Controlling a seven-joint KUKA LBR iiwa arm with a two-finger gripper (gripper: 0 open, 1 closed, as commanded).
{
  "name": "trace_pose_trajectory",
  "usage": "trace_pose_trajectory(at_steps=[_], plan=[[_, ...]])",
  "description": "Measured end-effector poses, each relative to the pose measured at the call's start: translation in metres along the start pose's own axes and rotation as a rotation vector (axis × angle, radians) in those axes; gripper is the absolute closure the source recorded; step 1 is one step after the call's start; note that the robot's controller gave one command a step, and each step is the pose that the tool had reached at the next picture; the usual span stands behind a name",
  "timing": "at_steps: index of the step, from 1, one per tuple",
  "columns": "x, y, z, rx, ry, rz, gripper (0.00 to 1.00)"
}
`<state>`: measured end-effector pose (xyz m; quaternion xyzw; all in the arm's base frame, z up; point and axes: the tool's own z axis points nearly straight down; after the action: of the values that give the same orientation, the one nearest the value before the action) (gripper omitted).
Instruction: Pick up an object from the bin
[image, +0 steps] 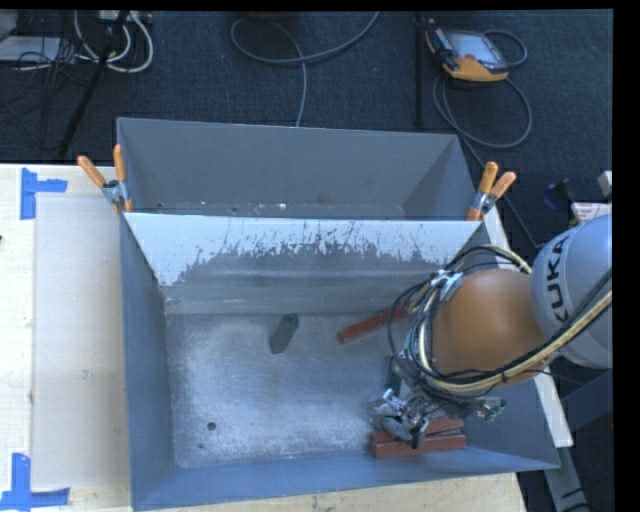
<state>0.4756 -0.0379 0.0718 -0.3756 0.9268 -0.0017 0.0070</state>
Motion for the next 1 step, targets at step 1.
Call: trace_pose_trajectory(at_steps=[1], plan=[[-0.0047,-0.0027,-0.0025,0.011,-0.016,-0.002,0.0]])
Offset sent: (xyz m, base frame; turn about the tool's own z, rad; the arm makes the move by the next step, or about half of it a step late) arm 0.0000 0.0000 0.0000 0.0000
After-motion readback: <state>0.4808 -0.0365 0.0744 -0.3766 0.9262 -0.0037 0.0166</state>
